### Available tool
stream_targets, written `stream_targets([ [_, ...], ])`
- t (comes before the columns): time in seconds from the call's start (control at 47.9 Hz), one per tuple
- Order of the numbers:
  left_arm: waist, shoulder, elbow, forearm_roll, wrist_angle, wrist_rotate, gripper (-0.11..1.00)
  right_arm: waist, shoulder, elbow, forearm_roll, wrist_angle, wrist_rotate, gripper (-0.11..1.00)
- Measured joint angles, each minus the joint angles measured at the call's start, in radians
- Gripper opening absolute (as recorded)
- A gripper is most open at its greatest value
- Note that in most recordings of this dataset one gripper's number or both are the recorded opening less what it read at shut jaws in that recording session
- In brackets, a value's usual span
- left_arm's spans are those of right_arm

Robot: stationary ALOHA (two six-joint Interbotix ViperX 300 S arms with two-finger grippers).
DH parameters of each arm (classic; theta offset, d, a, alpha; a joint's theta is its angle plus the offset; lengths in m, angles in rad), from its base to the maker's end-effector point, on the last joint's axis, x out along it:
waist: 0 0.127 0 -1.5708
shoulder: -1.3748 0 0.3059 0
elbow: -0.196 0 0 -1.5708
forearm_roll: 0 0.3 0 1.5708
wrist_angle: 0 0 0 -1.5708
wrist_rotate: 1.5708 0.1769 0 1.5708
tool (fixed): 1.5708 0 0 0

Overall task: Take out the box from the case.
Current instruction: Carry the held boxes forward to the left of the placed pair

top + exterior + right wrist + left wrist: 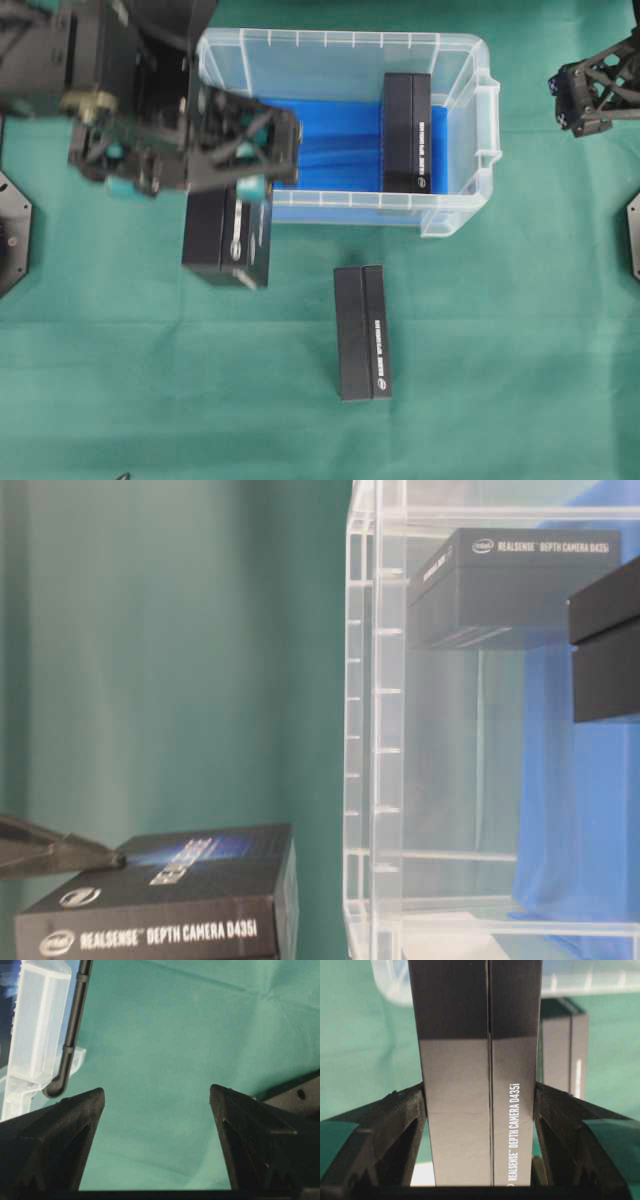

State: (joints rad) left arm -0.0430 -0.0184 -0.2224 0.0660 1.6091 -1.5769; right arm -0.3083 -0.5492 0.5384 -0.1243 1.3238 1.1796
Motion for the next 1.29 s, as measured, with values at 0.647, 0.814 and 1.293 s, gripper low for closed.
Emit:
stream_targets([
  [0.647, -0.299, 0.002, 0.02, 0.002, -0.034, -0.377, 0.61, 0.008, -0.002, 0.003, 0.0, 0.0, -0.025, 0.83],
  [0.814, -0.301, 0.002, 0.069, 0.002, -0.114, -0.377, 0.61, 0.021, -0.002, 0.003, 0.0, 0.0, -0.025, 0.83],
  [1.293, -0.316, 0.002, 0.354, 0.002, -0.337, -0.379, 0.61, 0.037, -0.002, 0.005, 0.0, 0.002, -0.023, 0.83],
])
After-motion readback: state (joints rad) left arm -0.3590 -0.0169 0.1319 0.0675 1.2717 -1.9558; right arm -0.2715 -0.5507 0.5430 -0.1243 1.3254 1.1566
